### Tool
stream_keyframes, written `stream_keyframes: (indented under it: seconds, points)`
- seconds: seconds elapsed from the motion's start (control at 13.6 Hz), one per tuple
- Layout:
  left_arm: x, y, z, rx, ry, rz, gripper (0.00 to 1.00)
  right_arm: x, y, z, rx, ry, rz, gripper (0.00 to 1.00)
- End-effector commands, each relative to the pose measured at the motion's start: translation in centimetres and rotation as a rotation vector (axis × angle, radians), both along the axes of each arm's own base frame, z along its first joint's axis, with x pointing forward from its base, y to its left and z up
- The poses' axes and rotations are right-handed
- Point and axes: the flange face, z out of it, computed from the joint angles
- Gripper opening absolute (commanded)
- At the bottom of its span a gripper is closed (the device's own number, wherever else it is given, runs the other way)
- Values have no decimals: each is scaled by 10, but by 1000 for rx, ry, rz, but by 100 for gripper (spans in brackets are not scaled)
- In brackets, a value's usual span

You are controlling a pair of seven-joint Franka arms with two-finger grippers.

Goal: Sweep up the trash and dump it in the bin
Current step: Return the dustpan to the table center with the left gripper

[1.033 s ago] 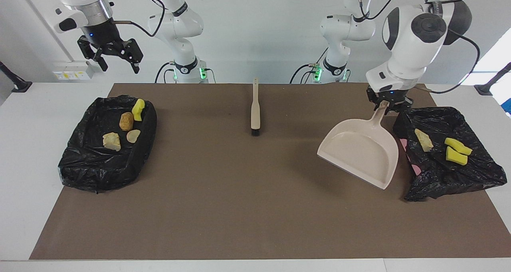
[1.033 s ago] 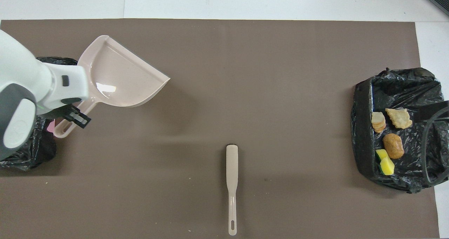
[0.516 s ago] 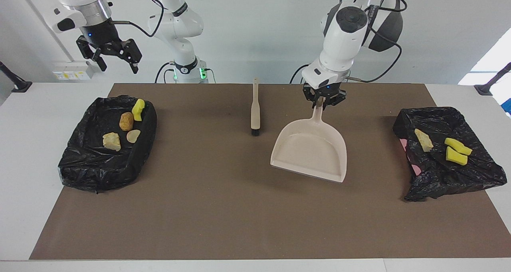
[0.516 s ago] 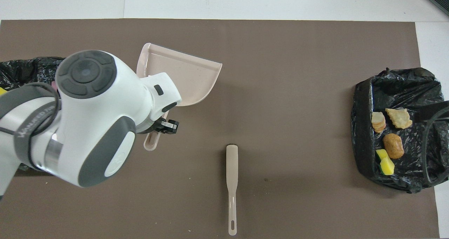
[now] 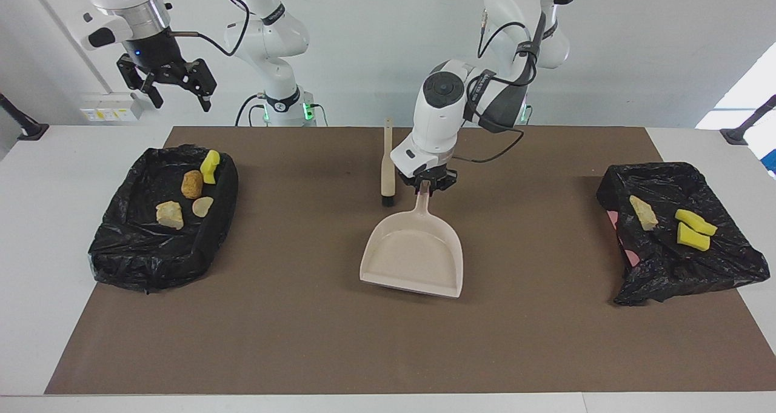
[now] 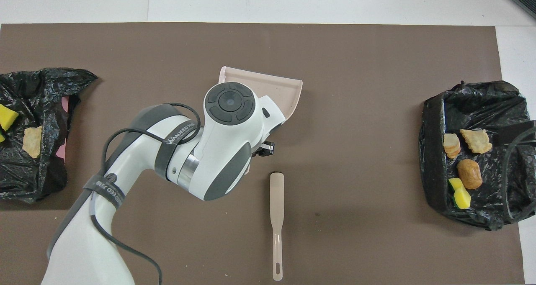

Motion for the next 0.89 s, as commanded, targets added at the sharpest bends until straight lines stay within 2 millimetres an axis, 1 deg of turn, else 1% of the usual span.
stream_keyframes:
  seconds: [0.0, 0.07, 0.15, 0.22, 0.3, 0.37, 0.44, 0.52, 0.66, 0.81]
  points:
    - [12, -12, -4, -41, -28, 30, 0, -6, 2, -2, 33, -17, 3, 100]
    - [14, -14, -14, -36, -19, 46, 0, -3, -1, -3, 31, -34, -7, 100]
    - [19, -29, -30, -23, -21, 68, 0, -1, -2, -7, 32, -50, -11, 100]
    - [20, -43, -35, -24, -23, 62, 0, 0, -5, -7, 32, -66, -16, 100]
    - [21, -43, -37, -29, -22, 75, 0, 1, -4, -7, 35, -68, -29, 100]
    - [24, -43, -35, -39, -41, 82, 0, 0, -3, -8, 45, -69, -40, 100]
    - [23, -45, -35, -48, -55, 83, 2, 0, -2, -8, 56, -67, -45, 100]
    - [18, -45, -43, -44, -51, 93, 12, 0, -2, -8, 55, -64, -35, 100]
    - [11, -41, -53, -41, -50, 111, 20, 2, -2, -7, 53, -69, -36, 100]
    - [9, -38, -53, -40, -49, 116, 28, 4, 1, -5, 52, -73, -29, 100]
